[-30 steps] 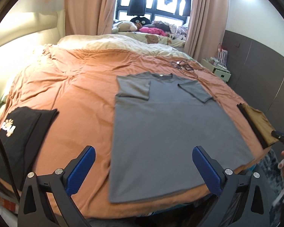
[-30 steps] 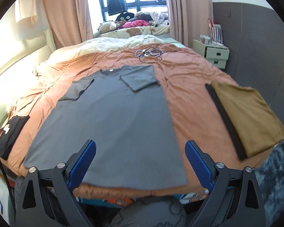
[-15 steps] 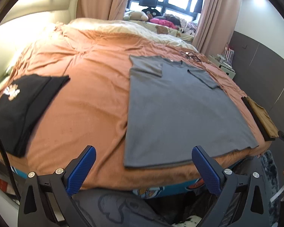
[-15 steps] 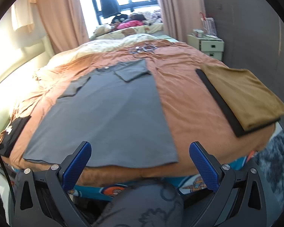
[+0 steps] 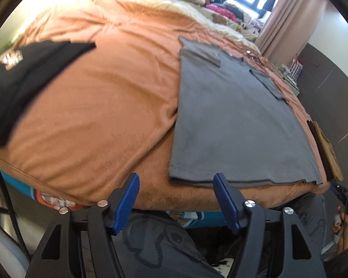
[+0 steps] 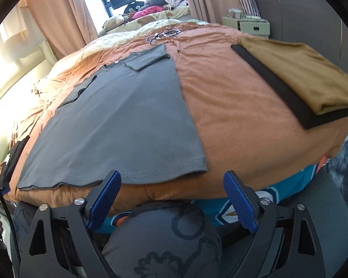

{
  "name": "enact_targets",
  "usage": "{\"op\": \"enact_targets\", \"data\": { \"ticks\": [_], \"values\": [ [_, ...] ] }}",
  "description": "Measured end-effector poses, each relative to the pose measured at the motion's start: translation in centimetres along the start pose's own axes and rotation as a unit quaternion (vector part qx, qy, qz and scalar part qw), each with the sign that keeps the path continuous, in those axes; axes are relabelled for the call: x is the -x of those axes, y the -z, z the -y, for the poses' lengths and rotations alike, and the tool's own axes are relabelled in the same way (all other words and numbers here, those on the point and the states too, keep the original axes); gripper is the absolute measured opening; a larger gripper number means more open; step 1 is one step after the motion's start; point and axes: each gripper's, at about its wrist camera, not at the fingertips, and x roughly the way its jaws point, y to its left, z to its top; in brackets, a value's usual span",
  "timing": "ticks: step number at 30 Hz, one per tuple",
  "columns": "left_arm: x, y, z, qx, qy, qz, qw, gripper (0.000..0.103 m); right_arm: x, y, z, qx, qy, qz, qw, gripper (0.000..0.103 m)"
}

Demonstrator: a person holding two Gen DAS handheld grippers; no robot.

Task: Fold small clothes
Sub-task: 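Move both tools to the shirt hem and close them on its corners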

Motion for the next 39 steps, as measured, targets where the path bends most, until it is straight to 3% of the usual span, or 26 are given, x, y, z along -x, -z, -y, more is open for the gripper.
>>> {"op": "enact_targets", "data": {
  "ticks": [4, 9, 17, 20, 25, 32, 39],
  "values": [
    [-1.8, -0.3, -1.0, 0.030, 0.016, -0.022, 0.9992, 0.066, -1.5, -0.7, 1.1, -0.028, -0.026, -0.020, 0.999, 0.075],
    [-3.0, -1.1, -1.6, 0.052, 0.038, -0.029, 0.9975, 0.065, -3.2, -1.7, 2.9, -0.049, -0.027, -0.032, 0.998, 0.075],
    [-3.9, -2.2, -2.4, 0.110, 0.084, -0.066, 0.9881, 0.065, -4.3, -2.3, 4.8, -0.085, -0.055, -0.031, 0.994, 0.075],
    [-3.9, -2.0, -2.4, 0.126, 0.084, -0.068, 0.9861, 0.065, -4.5, -2.1, 6.0, -0.125, -0.082, -0.026, 0.988, 0.075],
    [-3.5, -1.3, -2.6, 0.158, 0.118, -0.072, 0.9778, 0.065, -4.5, -0.4, 7.3, -0.158, -0.115, -0.019, 0.980, 0.075],
    [-3.6, -1.1, -1.7, 0.160, 0.132, -0.062, 0.9764, 0.065, -4.3, 1.6, 8.2, -0.198, -0.168, -0.015, 0.966, 0.075],
    [-3.7, -0.8, -1.2, 0.180, 0.148, -0.057, 0.9708, 0.057, -5.2, 2.5, 9.0, -0.227, -0.171, -0.004, 0.959, 0.056]
  ]
}}
